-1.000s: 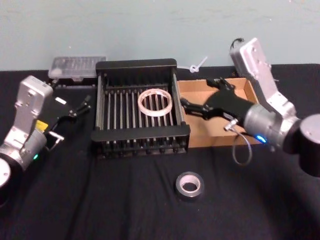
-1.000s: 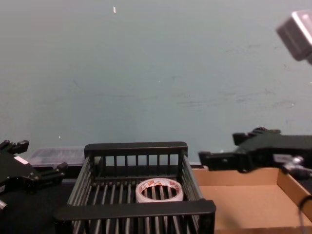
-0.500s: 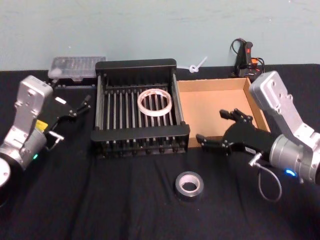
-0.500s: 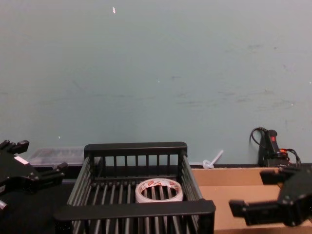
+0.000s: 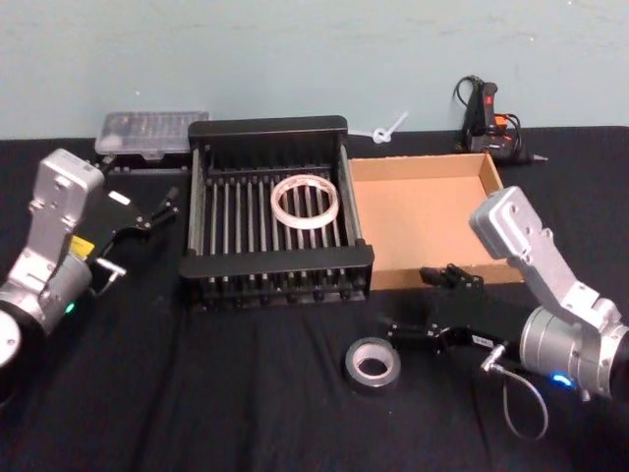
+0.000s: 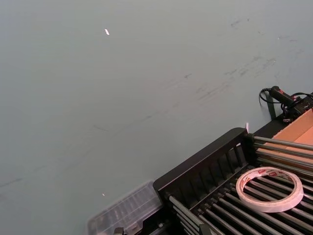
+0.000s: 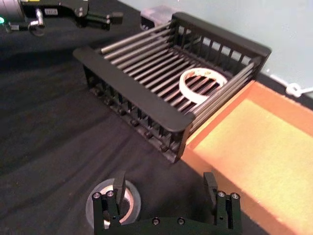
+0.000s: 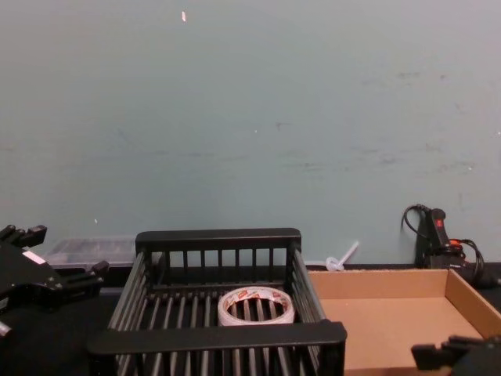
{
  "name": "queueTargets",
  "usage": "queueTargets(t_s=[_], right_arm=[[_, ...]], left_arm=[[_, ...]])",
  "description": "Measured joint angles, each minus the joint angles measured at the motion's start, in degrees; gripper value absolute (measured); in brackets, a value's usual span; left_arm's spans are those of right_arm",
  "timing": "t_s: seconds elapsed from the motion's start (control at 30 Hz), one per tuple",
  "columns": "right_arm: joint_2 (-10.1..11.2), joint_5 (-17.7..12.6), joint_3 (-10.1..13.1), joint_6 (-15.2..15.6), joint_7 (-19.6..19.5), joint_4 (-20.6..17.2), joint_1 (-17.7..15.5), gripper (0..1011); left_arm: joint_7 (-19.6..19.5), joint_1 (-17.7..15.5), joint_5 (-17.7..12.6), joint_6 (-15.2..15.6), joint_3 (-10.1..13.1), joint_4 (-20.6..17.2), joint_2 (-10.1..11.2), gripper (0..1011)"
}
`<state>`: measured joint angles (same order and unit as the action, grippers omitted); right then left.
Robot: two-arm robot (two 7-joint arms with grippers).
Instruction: Pick up the white tape and place it into the black box , Pick up the silver tape and place it into the brown box.
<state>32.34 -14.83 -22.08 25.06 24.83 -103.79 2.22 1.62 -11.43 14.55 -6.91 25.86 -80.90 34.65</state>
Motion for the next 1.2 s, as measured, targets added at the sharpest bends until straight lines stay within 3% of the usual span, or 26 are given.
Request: queueTargets(t_s=[0.33, 1.2], right_arm=[[-0.12, -0.13, -2.16, 2.14, 0.23, 2.14, 1.09, 1002], [-1.11, 1.04, -5.22, 3.61, 1.16, 5.97, 3.44, 1002]], left_arm=[[0.0, 0.0, 0.0, 0.0, 0.0, 0.0, 0.0, 1001], [0.0, 0.0, 0.0, 0.0, 0.0, 0.0, 0.0, 1002]])
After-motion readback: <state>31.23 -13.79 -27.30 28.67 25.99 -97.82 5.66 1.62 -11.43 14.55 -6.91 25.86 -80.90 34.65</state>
